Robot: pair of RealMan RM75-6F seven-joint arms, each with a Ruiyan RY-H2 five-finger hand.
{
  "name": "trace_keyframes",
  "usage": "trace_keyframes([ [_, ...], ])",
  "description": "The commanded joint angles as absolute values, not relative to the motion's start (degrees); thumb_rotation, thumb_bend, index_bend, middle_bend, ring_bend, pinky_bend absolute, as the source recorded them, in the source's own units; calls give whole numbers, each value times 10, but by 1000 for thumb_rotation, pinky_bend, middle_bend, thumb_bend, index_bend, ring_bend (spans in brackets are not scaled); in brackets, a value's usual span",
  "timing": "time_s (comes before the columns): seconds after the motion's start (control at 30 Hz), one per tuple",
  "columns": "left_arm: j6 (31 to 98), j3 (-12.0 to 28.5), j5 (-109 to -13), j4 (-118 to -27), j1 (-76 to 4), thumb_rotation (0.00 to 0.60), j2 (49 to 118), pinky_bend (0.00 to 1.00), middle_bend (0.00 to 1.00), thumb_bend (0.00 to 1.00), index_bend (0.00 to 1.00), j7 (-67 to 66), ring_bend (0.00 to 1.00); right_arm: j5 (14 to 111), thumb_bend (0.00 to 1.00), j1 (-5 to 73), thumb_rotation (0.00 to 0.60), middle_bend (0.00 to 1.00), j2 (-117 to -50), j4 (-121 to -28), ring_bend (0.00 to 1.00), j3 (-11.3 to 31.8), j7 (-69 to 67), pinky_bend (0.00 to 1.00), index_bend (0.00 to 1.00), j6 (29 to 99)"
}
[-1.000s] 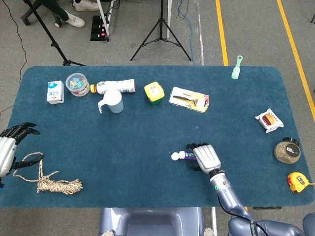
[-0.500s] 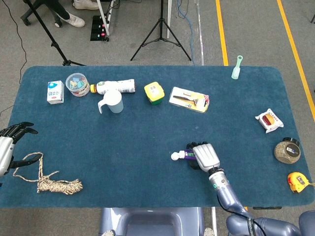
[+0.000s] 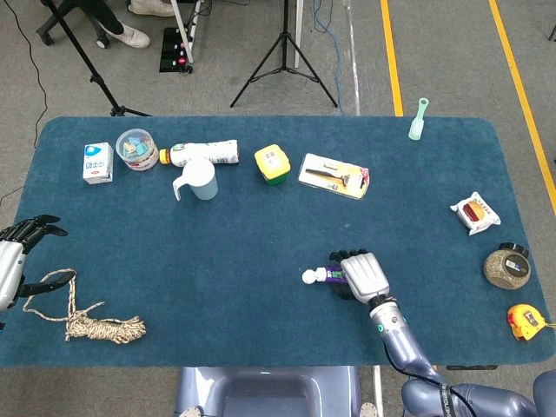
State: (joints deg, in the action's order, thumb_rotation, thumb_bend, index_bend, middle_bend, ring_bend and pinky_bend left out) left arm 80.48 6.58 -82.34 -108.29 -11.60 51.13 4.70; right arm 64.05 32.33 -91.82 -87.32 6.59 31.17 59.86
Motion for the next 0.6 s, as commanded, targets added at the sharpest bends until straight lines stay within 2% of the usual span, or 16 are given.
trace_keyframes([
  [0.03, 806, 66, -822, -1081, -115, 600, 511, 272, 250, 112, 339, 48, 224, 637, 424, 326, 466, 311, -923, -870, 371, 64, 313, 306, 253, 596],
  [0.2, 808, 65, -820, -1078, -112, 600, 511, 273, 250, 112, 339, 52, 224, 634, 424, 330, 488, 318, -933, -858, 374, 64, 311, 307, 279, 592],
  [0.43, 813, 65, -818, -1075, -107, 600, 508, 273, 250, 112, 340, 58, 224, 657, 424, 328, 505, 449, -951, -829, 495, 64, 272, 409, 459, 600],
  [0.6, 817, 65, -817, -1076, -104, 600, 504, 273, 250, 112, 340, 60, 224, 668, 423, 326, 508, 483, -956, -813, 527, 63, 243, 452, 501, 597],
])
